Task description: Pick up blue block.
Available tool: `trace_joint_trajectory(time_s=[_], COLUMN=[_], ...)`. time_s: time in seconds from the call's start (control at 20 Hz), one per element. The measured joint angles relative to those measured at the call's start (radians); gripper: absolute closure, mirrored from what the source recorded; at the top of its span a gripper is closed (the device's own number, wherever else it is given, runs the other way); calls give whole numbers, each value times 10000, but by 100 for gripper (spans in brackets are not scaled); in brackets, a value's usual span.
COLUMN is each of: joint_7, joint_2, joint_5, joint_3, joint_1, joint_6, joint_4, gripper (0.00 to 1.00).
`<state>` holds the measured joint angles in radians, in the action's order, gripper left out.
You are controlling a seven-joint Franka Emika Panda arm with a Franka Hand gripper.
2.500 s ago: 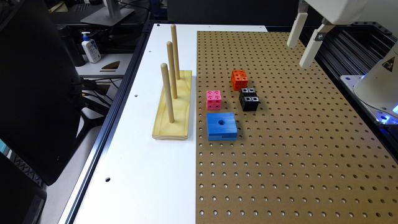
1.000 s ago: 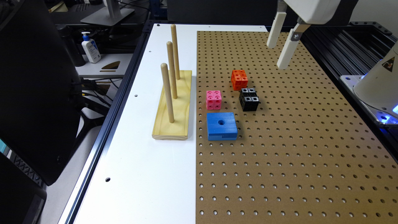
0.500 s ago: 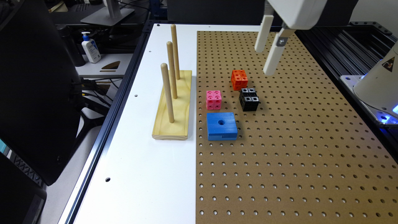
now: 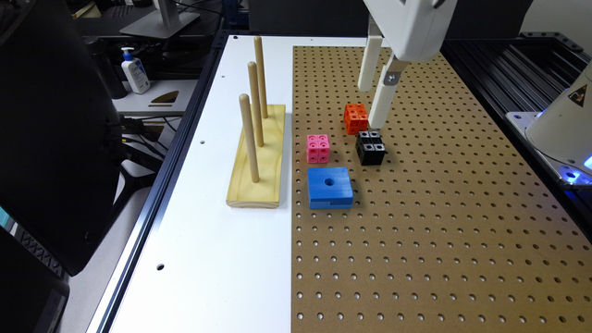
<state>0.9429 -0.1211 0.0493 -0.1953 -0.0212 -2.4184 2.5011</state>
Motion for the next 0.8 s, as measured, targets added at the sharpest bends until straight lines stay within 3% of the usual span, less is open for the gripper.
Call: trace_joint_trajectory(time_s=[0.2,0.5,0.8], joint_7=[170,182,185], joint_2=[183,512,1714], joint_5=[0,0,-21], joint_3=[-161,-182,-200], joint_1=[2,5,5], joint_6=[0,-6,-1040], joint_4=[-248,-517,-712], gripper=[0,0,0])
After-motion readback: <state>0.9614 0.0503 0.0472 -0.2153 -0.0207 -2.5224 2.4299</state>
